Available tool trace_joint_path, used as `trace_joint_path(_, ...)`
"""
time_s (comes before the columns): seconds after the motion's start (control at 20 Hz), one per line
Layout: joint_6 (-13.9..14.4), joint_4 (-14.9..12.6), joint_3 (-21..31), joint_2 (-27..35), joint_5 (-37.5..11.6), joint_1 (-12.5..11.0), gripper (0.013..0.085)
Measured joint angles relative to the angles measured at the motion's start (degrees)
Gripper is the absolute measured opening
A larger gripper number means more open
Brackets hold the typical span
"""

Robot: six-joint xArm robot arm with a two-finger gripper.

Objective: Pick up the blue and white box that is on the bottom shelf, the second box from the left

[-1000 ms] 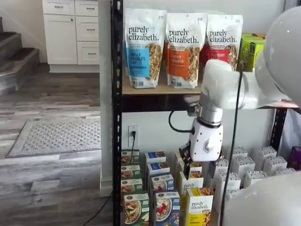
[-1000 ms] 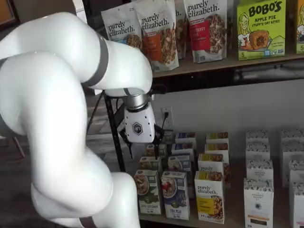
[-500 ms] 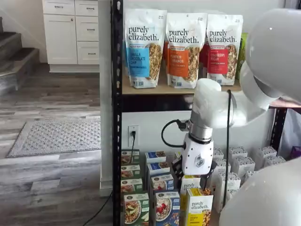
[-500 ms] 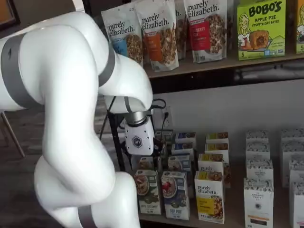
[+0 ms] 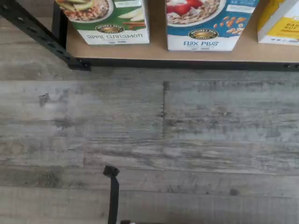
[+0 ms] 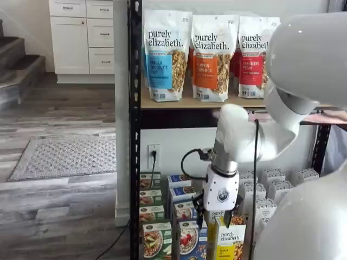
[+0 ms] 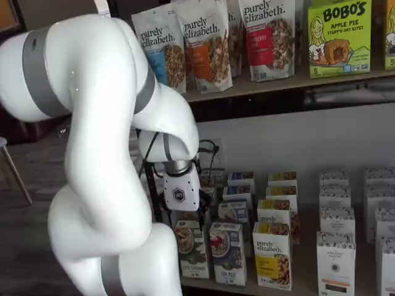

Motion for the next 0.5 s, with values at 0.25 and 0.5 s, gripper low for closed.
trace_joint_path(0.25,1.4,-0.8,-0.2,4.6,-4.2,1.1,0.085)
trace_joint_path(0.5,3.0,-2.0,0.2,7.9,-8.6,1.9,0.085)
